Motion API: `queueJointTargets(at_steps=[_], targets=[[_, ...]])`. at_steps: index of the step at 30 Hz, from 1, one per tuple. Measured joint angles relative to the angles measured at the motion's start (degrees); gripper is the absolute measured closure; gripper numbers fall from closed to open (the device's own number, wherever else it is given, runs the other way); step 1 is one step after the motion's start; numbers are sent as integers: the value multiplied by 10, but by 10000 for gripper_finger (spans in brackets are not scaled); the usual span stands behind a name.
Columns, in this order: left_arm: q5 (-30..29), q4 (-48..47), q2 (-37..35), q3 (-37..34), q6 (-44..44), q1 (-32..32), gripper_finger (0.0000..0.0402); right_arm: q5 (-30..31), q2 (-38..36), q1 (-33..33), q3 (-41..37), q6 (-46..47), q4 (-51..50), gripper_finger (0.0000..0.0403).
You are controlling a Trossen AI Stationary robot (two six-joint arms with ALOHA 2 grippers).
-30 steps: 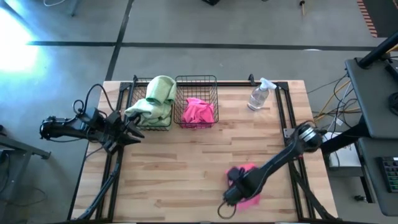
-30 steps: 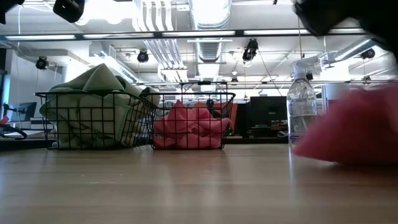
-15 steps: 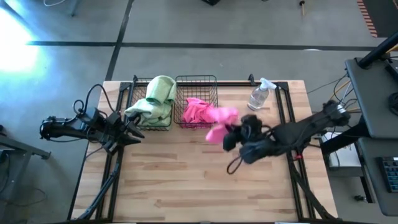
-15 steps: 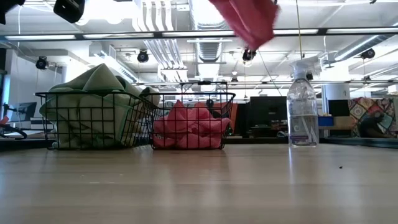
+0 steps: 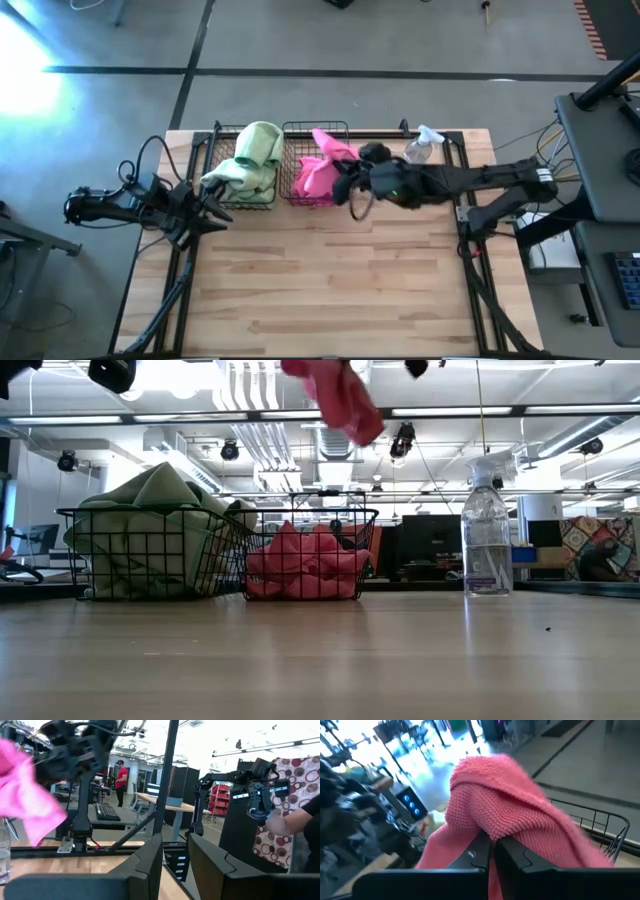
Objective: Sort microfiber towel by color & place in baskets
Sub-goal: Put the pink microfiber cloth into the right wire basket
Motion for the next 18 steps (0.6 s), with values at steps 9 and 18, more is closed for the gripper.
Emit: queueJointTargets(at_steps=[9, 18], targets=[[-12, 0, 0, 0, 55, 1, 322, -113, 64, -101, 0, -44, 16, 390], [-107, 1, 0, 0, 90, 1, 322, -200, 88, -154, 0, -69, 36, 390]])
